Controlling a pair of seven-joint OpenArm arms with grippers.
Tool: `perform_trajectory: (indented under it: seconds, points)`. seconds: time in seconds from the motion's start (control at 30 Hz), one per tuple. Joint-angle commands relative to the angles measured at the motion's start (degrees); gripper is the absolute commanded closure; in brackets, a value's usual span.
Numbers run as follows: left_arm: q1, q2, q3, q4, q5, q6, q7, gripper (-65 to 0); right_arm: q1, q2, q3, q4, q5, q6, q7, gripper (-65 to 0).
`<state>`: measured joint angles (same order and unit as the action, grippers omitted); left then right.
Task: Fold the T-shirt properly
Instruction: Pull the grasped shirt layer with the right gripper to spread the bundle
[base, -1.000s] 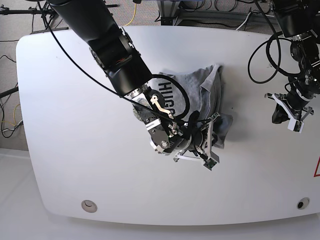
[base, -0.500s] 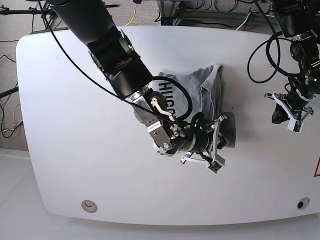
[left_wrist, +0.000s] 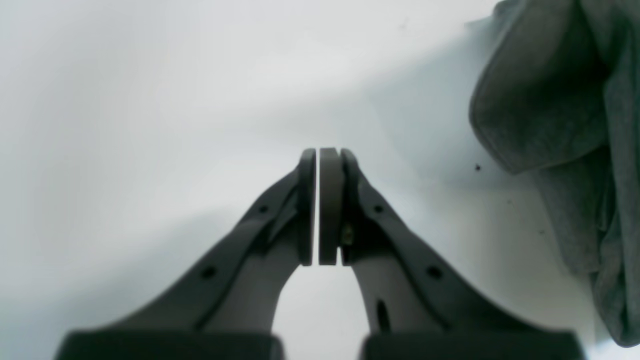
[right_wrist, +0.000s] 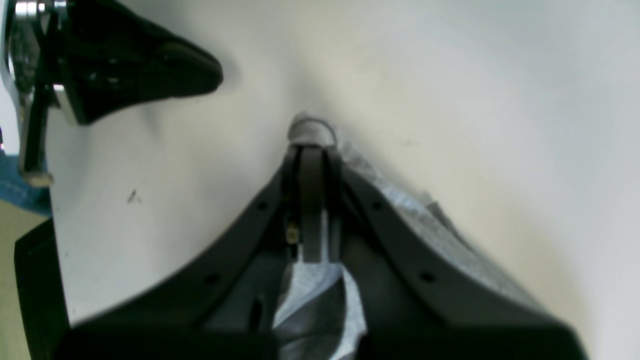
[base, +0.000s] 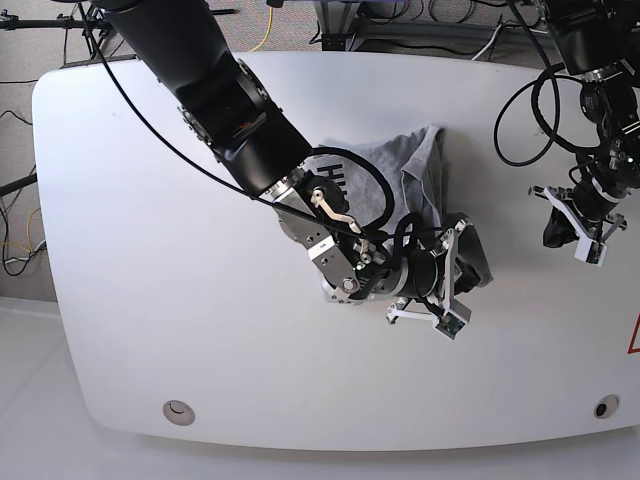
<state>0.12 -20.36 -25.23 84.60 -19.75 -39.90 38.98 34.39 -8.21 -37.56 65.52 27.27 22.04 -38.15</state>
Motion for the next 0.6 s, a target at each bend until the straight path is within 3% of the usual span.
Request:
perform_trajectory:
  seconds: [0.0, 0.1, 0.3, 0.37, 0.43, 0.57]
  points:
    - [-0.87, -1.13, -0.39, 1.07, -1.04, -0.10, -1.58, 0.0, 2.14, -0.79, 0.24, 0.99, 0.82, 0.16, 2.42, -1.6]
    - [-0.87, -1.13, -0.39, 1.07, -1.04, -0.10, -1.58, 0.0, 2.14, -0.79, 0.33, 0.99, 0.65, -0.11, 2.68, -11.7]
    - [-0.87, -1.13, -0.30, 1.07, -1.04, -0.10, -1.58, 0.0, 2.22, -0.79, 1.74, 0.99, 0.47, -6.53, 2.77, -50.4]
    - [-0.87, -1.13, -0.22, 1.07, -1.04, -0.10, -1.58, 0.0, 2.22, -0.79, 2.53, 0.99, 0.47, -7.67, 2.77, -60.6]
    - [-0.87, -1.13, -0.22, 1.07, -1.04, -0.10, -1.58, 0.0, 2.22, -0.79, 2.97, 0.99, 0.47, -7.84, 2.77, -64.0]
    - [-0.96, -1.13, -0.13, 1.07, -1.04, -0.10, -1.58, 0.0, 2.22, -0.63, 3.23, 1.25, 0.47, -7.84, 2.59, -60.3]
